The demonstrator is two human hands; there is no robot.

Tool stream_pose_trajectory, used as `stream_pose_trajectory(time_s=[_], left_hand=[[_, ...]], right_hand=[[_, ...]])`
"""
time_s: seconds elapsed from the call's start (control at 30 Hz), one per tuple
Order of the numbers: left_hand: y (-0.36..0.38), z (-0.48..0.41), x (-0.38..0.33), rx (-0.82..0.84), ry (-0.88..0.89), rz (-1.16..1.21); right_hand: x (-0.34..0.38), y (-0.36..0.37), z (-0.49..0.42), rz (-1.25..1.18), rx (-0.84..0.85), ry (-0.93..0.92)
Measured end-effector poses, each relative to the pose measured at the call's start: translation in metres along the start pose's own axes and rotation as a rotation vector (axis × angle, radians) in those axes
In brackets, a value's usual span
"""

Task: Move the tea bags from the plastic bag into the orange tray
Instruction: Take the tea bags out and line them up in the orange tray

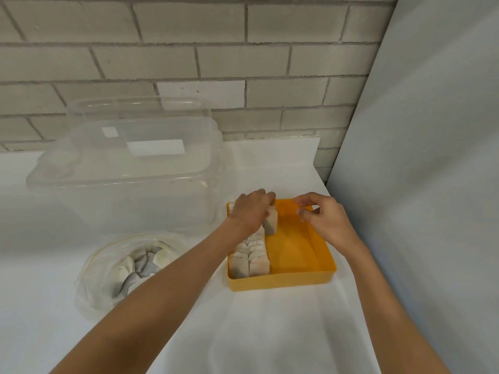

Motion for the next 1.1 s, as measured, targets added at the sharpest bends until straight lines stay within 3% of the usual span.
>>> stream_pose_trajectory(time_s=[0.27,0.43,0.67,0.87,1.1], left_hand=[[-0.031,0.020,-0.011,-0.109,-0.046,0.175],[-0.070,0.068,-0.011,-0.164,-0.065,0.379],[-0.122,0.182,0.025,-0.261,-0.313,0.496],[-0.103,0.243,0.059,-0.155,-0.445,0.517],[-0.051,0.266,0.085,0.030,-0.482,0.351]], right_hand=[[0.012,0.006,0.008,-0.006,0.022,-0.035],[0.042,0.025,0.030,-0.055,0.126,-0.116],[0.096,0.080,0.065,-0.144,0.325,-0.215],[0.131,0.151,0.096,-0.001,0.516,-0.292],[0.126,0.223,0.101,0.388,0.503,-0.321]])
Point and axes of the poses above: each hand's wrist, its own z-axis away from the middle knuckle, its own y-axis out of the palm, x = y × z, the point moved 2 cm from there along -z, towards the middle knuckle, and after that the axes turned 14 degrees about y, right-handed, at the moved point
